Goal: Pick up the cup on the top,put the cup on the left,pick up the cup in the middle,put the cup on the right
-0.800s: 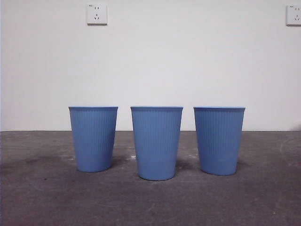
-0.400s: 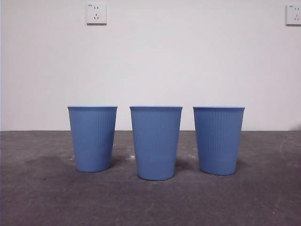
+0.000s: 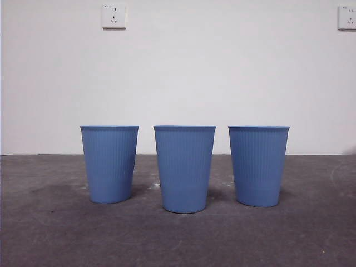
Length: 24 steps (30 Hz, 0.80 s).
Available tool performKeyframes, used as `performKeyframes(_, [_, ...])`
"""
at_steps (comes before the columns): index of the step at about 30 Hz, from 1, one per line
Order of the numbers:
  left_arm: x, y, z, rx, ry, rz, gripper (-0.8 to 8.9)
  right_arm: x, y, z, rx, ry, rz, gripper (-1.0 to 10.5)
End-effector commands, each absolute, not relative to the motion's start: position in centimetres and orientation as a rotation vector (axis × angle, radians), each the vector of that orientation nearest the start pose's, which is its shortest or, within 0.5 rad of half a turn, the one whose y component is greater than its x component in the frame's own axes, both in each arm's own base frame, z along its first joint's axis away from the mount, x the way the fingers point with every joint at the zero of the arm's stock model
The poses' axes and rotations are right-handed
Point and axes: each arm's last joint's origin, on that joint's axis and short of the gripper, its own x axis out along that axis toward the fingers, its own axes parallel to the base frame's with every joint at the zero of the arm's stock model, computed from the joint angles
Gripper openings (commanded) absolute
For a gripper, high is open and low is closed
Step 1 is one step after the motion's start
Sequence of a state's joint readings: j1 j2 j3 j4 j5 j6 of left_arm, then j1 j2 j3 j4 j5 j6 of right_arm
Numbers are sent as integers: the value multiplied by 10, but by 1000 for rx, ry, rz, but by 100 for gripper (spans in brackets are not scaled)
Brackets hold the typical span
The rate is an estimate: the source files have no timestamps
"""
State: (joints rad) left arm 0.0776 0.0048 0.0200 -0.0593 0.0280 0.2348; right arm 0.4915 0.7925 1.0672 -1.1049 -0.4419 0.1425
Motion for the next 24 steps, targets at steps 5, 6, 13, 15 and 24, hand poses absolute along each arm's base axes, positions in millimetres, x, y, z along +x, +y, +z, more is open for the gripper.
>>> performKeyframes(5, [96, 7, 154, 216, 134, 39, -4, 98, 66, 346, 106, 918, 811, 6])
performKeyframes(6, [96, 7, 152, 212, 148, 34, -4, 98, 66, 346, 106, 918, 811, 6])
performKeyframes(13, [95, 7, 148, 187, 204, 29, -4, 98, 66, 346, 106, 918, 811, 6])
performKeyframes(15, [95, 7, 148, 187, 205, 29, -4, 98, 66, 346, 106, 918, 811, 6])
performKeyframes(24, [95, 7, 148, 186, 205, 29, -4, 98, 66, 346, 106, 918, 811, 6])
